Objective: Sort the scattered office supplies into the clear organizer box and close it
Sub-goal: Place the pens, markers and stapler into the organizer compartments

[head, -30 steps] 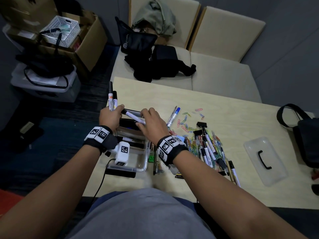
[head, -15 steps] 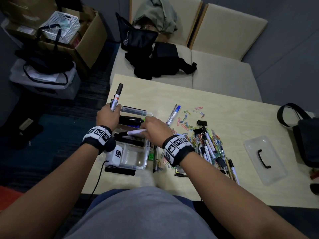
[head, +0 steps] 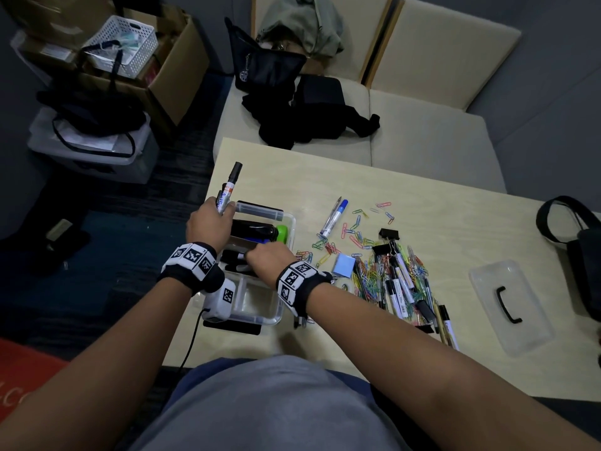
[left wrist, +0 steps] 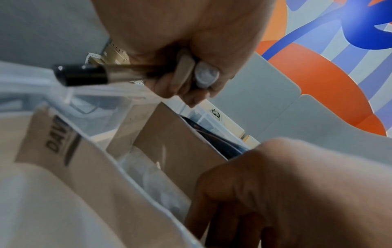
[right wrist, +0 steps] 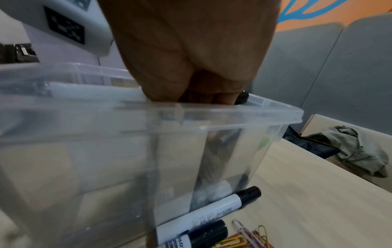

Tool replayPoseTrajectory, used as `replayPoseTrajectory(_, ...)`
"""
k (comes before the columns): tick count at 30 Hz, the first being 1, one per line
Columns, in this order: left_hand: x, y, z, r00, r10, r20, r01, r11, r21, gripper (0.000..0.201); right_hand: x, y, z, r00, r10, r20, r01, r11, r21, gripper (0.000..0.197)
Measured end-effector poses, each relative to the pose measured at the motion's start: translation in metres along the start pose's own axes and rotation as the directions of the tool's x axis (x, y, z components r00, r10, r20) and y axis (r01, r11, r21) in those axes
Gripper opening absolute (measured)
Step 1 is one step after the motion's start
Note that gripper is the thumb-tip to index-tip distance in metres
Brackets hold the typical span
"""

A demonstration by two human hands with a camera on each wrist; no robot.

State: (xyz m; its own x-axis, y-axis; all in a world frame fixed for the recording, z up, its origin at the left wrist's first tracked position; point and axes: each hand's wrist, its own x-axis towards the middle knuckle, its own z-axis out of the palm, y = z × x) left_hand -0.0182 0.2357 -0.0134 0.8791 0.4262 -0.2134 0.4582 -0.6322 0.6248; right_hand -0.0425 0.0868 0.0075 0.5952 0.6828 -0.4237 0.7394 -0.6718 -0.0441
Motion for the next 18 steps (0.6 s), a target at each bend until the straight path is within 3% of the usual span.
replayPoseTrajectory(4,0.0,0.001,0.001,1.0,0.007,-0.001,-0.007,1.0,0.025,0.038,0.007,0.004,0.0,0.998,-0.012,0.066,0.01,0.999,0.035,0.022)
replayPoseTrajectory(11,-0.002,0.002,0.002,1.0,0.008,-0.005,-0.007,0.998,0.061,0.039,0.02,0.004,0.006,0.967,-0.013,0.255,-0.052,0.968,0.247,0.034)
replayPoseTrajectory(18,-0.003,0.003,0.001,1.0,0.016,-0.014,-0.015,0.996,0.087,0.037,0.021,0.006,0.0,0.944,-0.019,0.328,-0.059,0.972,0.226,0.038)
